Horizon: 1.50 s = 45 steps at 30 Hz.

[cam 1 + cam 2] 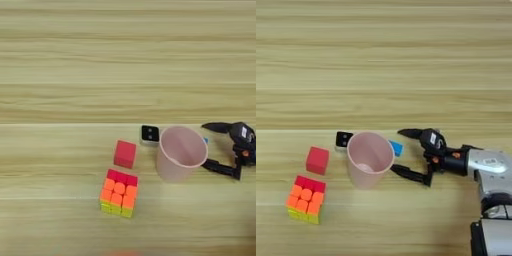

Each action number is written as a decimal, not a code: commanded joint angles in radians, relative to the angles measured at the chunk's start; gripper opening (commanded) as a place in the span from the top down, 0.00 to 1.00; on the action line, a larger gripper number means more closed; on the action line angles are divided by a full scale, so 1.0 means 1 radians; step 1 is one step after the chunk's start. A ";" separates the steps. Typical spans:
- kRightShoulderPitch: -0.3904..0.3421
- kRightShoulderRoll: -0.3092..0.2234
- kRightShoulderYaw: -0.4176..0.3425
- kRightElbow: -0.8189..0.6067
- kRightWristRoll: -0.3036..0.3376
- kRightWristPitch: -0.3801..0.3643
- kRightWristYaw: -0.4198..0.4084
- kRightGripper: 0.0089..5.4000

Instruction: Move the objects on the table

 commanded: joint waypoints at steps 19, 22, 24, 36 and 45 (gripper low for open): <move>-0.059 -0.018 0.086 -0.013 -0.082 0.153 -0.052 0.29; -0.054 -0.020 0.100 -0.018 -0.086 0.167 -0.050 0.34; -0.050 -0.022 0.110 -0.020 -0.093 0.177 -0.053 0.37; -0.037 -0.026 0.147 -0.023 -0.100 0.201 -0.058 0.55; -0.029 -0.020 0.157 -0.018 -0.099 0.209 -0.053 0.69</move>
